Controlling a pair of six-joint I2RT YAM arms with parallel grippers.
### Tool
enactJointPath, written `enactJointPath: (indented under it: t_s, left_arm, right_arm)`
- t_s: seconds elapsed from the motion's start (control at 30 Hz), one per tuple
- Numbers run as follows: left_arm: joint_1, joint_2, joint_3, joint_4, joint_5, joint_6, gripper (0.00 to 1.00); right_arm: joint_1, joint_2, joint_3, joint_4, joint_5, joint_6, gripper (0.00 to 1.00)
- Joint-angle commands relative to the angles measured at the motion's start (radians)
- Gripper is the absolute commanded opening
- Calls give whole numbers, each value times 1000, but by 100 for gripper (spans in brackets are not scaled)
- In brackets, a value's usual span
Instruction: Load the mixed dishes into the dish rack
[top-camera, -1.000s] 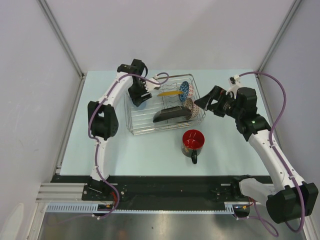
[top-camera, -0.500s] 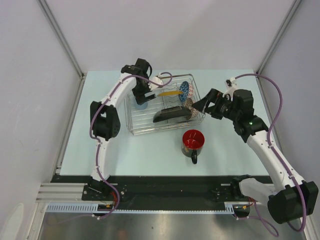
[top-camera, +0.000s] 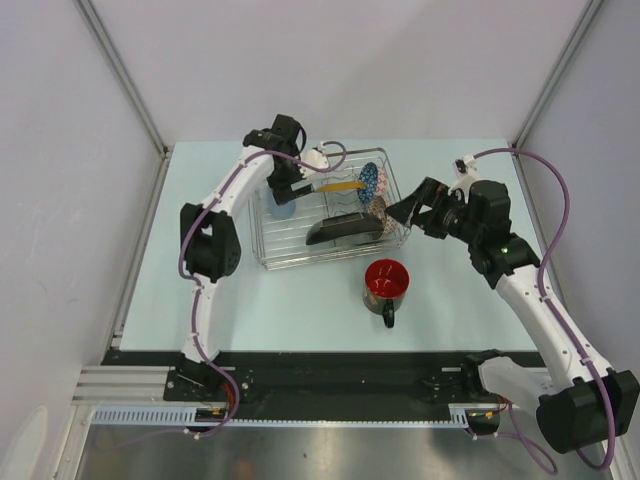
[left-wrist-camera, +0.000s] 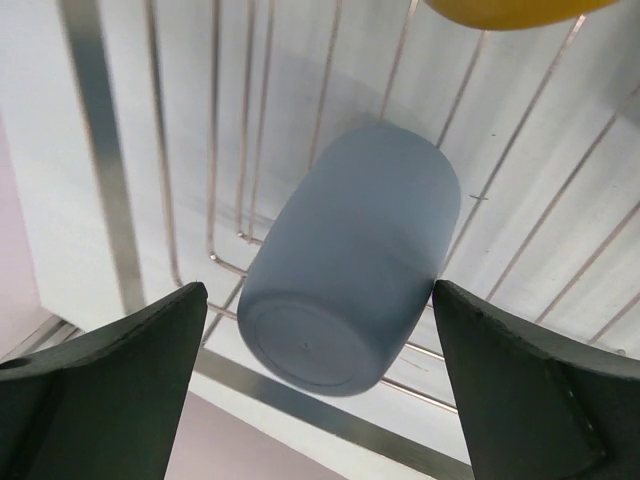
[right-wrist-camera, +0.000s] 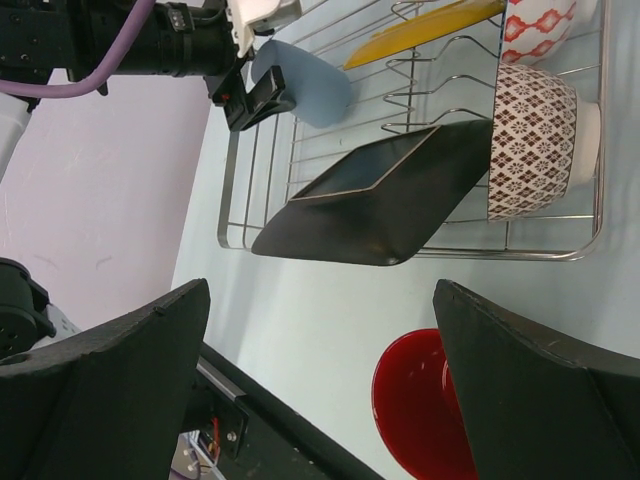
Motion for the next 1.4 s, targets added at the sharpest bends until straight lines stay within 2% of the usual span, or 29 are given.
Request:
enactJointPath:
  t_s: [0.0, 0.17, 0.47, 0.73, 0.87, 0.97, 1.03, 1.07, 1.1, 1.17, 1.2, 1.27, 1.33, 1.37]
  left_arm:
    - [-9, -96, 1, 96, -41, -14, 100]
    - [-9, -81, -1, 95, -30, -37, 100]
    - [-11, -136, -119, 118, -1, -63, 100]
    - [-12, -174, -56, 63, 63, -95, 100]
    - [-11, -213, -41, 29, 105, -121, 100]
    - [-11, -263, -42, 17, 137, -141, 100]
    - [-11, -294, -35, 11, 163, -161, 100]
    - [-11, -335, -30, 5, 199, -181, 100]
    - [-9, -357, -27, 11, 218, -196, 100]
    - [-9, -412, -28, 20, 250, -244, 100]
    - [-6, -472, -48, 29, 299, -258, 100]
    - [1, -536, -109, 61, 364, -302, 100]
    - [6, -618, -232, 119, 425, -341, 100]
    - [6, -632, -257, 130, 433, -353, 100]
  right_arm:
    - [5, -25, -5, 19, 19, -25, 100]
    - [2, -59, -5, -20, 34, -43, 100]
    - [-14, -79, -5, -70, 31, -59, 100]
    - [-16, -65, -4, -70, 23, -71, 100]
    - [-21, -64, -5, -127, 45, -97, 100]
    - [-21, -62, -5, -206, 105, -106, 100]
    - [-19, -52, -4, -265, 189, -109, 100]
    - [-7, -47, 9, -353, 238, -105, 100]
    - [2, -41, 13, -395, 328, -99, 99]
    - [92, -57, 41, -514, 471, -82, 100]
    - [143, -77, 47, -542, 594, -63, 100]
    - [220, -142, 50, -593, 713, -27, 100]
    - [249, -165, 38, -628, 714, 71, 100]
    - [222, -166, 24, -627, 629, 85, 100]
